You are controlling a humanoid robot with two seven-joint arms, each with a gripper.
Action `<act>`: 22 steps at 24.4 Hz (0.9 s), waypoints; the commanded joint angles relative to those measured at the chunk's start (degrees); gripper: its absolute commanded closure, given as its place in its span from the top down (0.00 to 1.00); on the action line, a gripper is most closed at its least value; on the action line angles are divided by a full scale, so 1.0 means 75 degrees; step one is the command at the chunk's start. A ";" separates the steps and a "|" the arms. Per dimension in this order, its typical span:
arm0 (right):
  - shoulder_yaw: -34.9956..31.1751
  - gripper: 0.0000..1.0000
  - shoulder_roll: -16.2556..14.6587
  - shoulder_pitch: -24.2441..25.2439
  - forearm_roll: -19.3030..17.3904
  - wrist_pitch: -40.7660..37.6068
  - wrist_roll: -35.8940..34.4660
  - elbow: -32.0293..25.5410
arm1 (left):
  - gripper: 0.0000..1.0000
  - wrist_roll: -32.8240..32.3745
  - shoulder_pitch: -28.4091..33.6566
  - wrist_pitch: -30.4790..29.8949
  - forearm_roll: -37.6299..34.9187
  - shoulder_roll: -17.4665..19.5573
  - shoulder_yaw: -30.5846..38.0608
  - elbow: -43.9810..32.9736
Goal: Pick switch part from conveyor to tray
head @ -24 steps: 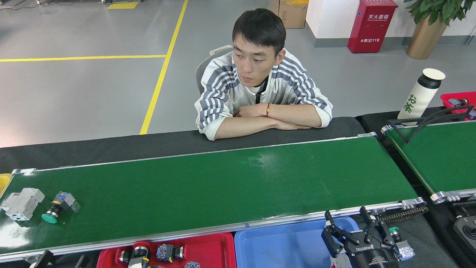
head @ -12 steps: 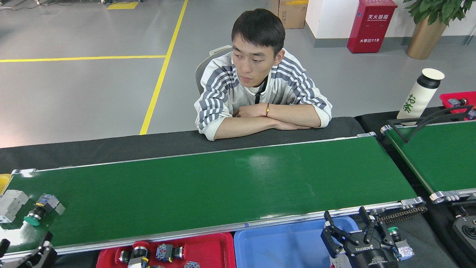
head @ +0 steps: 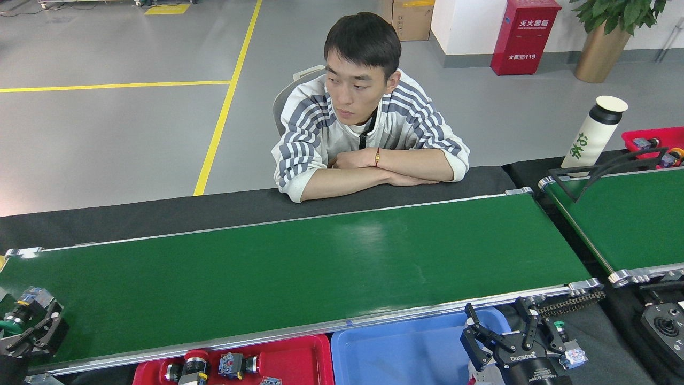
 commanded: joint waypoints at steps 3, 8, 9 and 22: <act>-0.0013 0.99 -0.0081 -0.0026 0.0008 -0.0026 -0.0017 -0.0098 | 0.04 0.0262 -0.0145 -0.0282 0.0098 0.0334 -0.0084 0.0185; -0.0013 0.99 -0.0069 -0.0037 0.0008 -0.0120 -0.0017 -0.0098 | 0.03 0.0333 -0.0133 -0.0458 0.0156 0.0346 -0.0049 0.0185; -0.0013 0.99 -0.0058 -0.0049 0.0008 -0.0155 -0.0017 -0.0098 | 0.03 0.0345 -0.0098 -0.0517 0.0227 0.0310 -0.0037 0.0126; -0.0036 0.99 -0.0011 -0.0108 -0.0027 -0.0167 -0.0005 -0.0098 | 0.06 0.0122 0.3535 -0.3095 0.1891 -0.0674 -0.0307 -0.6319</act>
